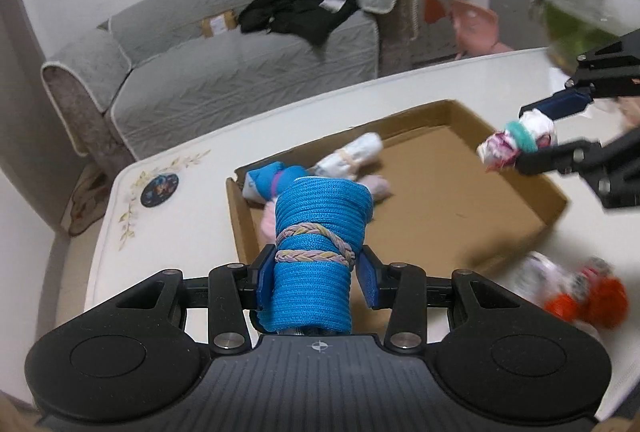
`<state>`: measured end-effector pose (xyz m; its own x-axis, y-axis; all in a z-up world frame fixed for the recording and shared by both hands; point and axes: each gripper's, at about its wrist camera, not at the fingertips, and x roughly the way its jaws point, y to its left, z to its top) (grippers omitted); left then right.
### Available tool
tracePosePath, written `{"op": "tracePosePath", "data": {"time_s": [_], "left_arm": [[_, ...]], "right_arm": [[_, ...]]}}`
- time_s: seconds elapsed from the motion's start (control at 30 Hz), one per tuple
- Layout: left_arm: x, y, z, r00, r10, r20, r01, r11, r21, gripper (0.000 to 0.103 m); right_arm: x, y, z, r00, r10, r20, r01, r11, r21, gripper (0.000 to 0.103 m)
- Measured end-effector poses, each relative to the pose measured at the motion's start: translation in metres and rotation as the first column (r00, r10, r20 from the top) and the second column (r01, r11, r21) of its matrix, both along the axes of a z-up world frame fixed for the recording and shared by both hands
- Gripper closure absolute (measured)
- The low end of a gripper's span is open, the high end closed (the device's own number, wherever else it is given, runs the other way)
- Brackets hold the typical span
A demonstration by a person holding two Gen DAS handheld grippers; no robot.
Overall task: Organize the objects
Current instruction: 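Carry both socks into the tray and open both tools to release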
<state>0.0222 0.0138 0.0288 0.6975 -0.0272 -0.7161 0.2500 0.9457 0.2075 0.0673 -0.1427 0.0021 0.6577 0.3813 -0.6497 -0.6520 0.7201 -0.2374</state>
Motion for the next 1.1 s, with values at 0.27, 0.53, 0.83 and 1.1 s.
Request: {"op": "tracePosePath", "data": {"time_s": [0.27, 0.53, 0.83, 1.1], "left_arm": [[0.037, 0.001, -0.030, 0.998, 0.022, -0.065, -0.022, 1.000, 0.007, 0.054], [0.050, 0.005, -0.050, 0.994, 0.038, -0.103, -0.036, 0.999, 0.025, 0.054], [0.058, 0.006, -0.061, 0.992, 0.045, -0.118, -0.041, 0.998, 0.037, 0.054], [0.064, 0.010, -0.069, 0.993, 0.039, -0.116, -0.033, 0.998, 0.051, 0.054]], "right_arm": [[0.028, 0.040, -0.026, 0.999, -0.034, -0.029, 0.031, 0.992, -0.124, 0.069], [0.043, 0.049, -0.042, 0.997, -0.050, -0.067, 0.040, 0.989, -0.146, 0.069], [0.048, 0.059, -0.050, 0.997, -0.042, -0.066, 0.029, 0.983, -0.181, 0.069], [0.059, 0.058, -0.057, 0.992, 0.003, -0.124, -0.017, 0.993, -0.117, 0.069]]}}
